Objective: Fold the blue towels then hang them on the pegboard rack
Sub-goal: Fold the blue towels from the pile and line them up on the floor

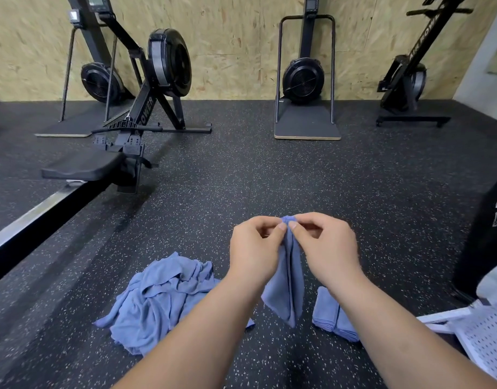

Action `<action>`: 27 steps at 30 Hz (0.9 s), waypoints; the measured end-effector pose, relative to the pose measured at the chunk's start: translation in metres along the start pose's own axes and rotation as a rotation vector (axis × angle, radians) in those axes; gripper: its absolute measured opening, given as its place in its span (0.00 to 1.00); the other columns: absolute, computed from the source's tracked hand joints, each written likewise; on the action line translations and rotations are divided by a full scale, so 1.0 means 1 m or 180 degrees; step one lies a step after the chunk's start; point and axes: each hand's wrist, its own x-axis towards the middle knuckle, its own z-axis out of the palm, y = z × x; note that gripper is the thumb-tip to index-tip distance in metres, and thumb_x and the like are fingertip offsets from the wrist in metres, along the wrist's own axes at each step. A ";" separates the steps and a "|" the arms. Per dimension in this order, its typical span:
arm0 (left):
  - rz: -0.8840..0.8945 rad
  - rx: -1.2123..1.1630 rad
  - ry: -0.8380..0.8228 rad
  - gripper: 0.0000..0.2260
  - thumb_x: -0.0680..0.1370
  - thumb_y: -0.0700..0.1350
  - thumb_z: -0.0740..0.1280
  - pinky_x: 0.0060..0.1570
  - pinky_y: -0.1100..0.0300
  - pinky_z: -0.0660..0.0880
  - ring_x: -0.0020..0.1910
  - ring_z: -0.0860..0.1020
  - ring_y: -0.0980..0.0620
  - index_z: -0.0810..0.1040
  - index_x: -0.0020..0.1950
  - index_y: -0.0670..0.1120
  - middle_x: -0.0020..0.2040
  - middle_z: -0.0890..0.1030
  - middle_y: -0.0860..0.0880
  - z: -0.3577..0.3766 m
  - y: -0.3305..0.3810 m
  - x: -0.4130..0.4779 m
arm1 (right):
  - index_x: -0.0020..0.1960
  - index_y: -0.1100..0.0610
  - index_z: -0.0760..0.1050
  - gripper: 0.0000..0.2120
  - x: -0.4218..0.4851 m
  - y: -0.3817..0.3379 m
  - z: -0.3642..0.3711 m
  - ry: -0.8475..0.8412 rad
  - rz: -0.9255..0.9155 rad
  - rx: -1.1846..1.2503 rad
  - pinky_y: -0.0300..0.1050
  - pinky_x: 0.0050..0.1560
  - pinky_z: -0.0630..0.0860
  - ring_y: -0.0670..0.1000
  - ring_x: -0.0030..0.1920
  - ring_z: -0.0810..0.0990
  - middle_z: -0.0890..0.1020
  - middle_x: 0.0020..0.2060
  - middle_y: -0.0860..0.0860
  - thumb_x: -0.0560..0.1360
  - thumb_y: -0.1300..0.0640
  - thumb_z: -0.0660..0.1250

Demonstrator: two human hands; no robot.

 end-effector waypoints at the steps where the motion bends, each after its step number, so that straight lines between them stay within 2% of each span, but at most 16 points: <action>1: 0.0025 0.0001 -0.0001 0.03 0.80 0.45 0.75 0.53 0.45 0.84 0.45 0.87 0.52 0.88 0.48 0.52 0.42 0.88 0.55 0.000 0.000 -0.001 | 0.50 0.45 0.87 0.04 -0.001 -0.001 0.000 0.0026 -0.0071 -0.0097 0.28 0.45 0.74 0.34 0.42 0.84 0.87 0.44 0.38 0.78 0.54 0.76; 3: 0.0036 -0.0024 0.0030 0.03 0.80 0.44 0.75 0.53 0.47 0.83 0.44 0.86 0.54 0.88 0.49 0.51 0.42 0.88 0.55 0.001 0.002 -0.002 | 0.50 0.43 0.87 0.06 -0.003 -0.002 0.001 0.0117 -0.0219 -0.0261 0.24 0.46 0.71 0.32 0.44 0.82 0.85 0.45 0.38 0.78 0.54 0.76; 5: 0.0037 -0.0062 0.0048 0.04 0.80 0.44 0.74 0.54 0.47 0.83 0.43 0.85 0.55 0.89 0.49 0.50 0.42 0.88 0.55 0.001 0.004 -0.004 | 0.51 0.43 0.87 0.07 -0.006 -0.003 0.002 0.0183 -0.0378 -0.0341 0.25 0.48 0.72 0.33 0.47 0.81 0.84 0.46 0.38 0.78 0.55 0.75; 9: -0.0044 -0.0437 -0.0129 0.09 0.81 0.44 0.68 0.59 0.43 0.82 0.51 0.87 0.49 0.89 0.51 0.49 0.47 0.89 0.51 0.001 0.007 -0.005 | 0.55 0.48 0.87 0.06 -0.010 -0.003 0.009 0.0300 -0.0706 -0.0480 0.45 0.53 0.80 0.42 0.47 0.83 0.83 0.50 0.41 0.80 0.54 0.74; 11: -0.0116 -0.0752 -0.0296 0.13 0.80 0.44 0.64 0.62 0.42 0.81 0.56 0.86 0.44 0.89 0.52 0.47 0.50 0.89 0.46 0.000 0.011 -0.007 | 0.57 0.50 0.86 0.08 -0.011 -0.002 0.010 0.0309 -0.0780 -0.0583 0.47 0.53 0.81 0.45 0.47 0.83 0.82 0.51 0.43 0.78 0.54 0.76; 13: -0.0228 -0.1124 -0.0454 0.15 0.81 0.40 0.62 0.60 0.48 0.82 0.55 0.86 0.43 0.89 0.53 0.44 0.51 0.89 0.42 -0.001 0.018 -0.009 | 0.57 0.51 0.86 0.11 -0.008 -0.001 0.007 0.0311 -0.0792 -0.0614 0.47 0.53 0.81 0.45 0.47 0.83 0.82 0.51 0.43 0.75 0.56 0.79; 15: -0.0238 -0.1178 -0.0573 0.14 0.82 0.38 0.61 0.52 0.57 0.82 0.51 0.86 0.47 0.88 0.55 0.41 0.51 0.88 0.41 -0.005 0.025 -0.009 | 0.54 0.50 0.86 0.09 -0.002 0.000 0.002 0.0308 -0.0761 -0.0554 0.44 0.52 0.81 0.42 0.46 0.83 0.83 0.49 0.42 0.75 0.57 0.79; 16: -0.0145 -0.0945 -0.0565 0.13 0.82 0.38 0.63 0.50 0.58 0.81 0.50 0.86 0.48 0.88 0.55 0.42 0.50 0.89 0.43 -0.008 0.024 -0.007 | 0.53 0.49 0.86 0.08 0.002 0.001 -0.001 0.0302 -0.0717 -0.0521 0.39 0.52 0.80 0.40 0.46 0.83 0.84 0.48 0.42 0.75 0.58 0.78; 18: 0.0285 0.0004 -0.0455 0.09 0.81 0.41 0.68 0.51 0.56 0.80 0.49 0.86 0.52 0.86 0.56 0.51 0.47 0.88 0.52 -0.017 0.014 0.002 | 0.51 0.47 0.86 0.06 0.007 0.003 -0.008 0.0292 -0.0538 -0.0473 0.26 0.48 0.73 0.35 0.46 0.82 0.85 0.46 0.41 0.77 0.57 0.77; 20: 0.0562 0.0866 -0.0438 0.12 0.79 0.43 0.72 0.53 0.57 0.80 0.45 0.83 0.58 0.83 0.59 0.58 0.47 0.85 0.56 -0.027 0.001 0.011 | 0.52 0.49 0.86 0.04 0.012 0.005 -0.013 0.0248 -0.0310 -0.0325 0.23 0.45 0.70 0.32 0.44 0.81 0.86 0.45 0.41 0.78 0.56 0.77; 23: 0.0723 0.1661 -0.0535 0.15 0.78 0.47 0.74 0.55 0.61 0.74 0.47 0.77 0.61 0.81 0.62 0.62 0.52 0.75 0.55 -0.037 -0.013 0.015 | 0.51 0.48 0.86 0.03 0.017 0.005 -0.019 0.0174 -0.0205 -0.0057 0.27 0.45 0.74 0.34 0.43 0.83 0.87 0.43 0.39 0.78 0.54 0.77; 25: 0.0831 0.1934 -0.0603 0.14 0.79 0.50 0.74 0.58 0.58 0.74 0.52 0.75 0.56 0.80 0.62 0.63 0.55 0.70 0.55 -0.040 -0.020 0.016 | 0.51 0.47 0.86 0.03 0.019 0.004 -0.021 0.0114 -0.0193 0.0067 0.34 0.48 0.78 0.37 0.44 0.84 0.87 0.43 0.38 0.78 0.53 0.77; 27: 0.0871 0.2158 -0.0663 0.13 0.80 0.53 0.73 0.60 0.56 0.72 0.58 0.72 0.51 0.80 0.63 0.63 0.56 0.69 0.54 -0.040 -0.026 0.018 | 0.51 0.46 0.86 0.03 0.020 0.003 -0.023 0.0094 -0.0177 0.0136 0.36 0.49 0.78 0.37 0.45 0.85 0.86 0.44 0.35 0.78 0.52 0.77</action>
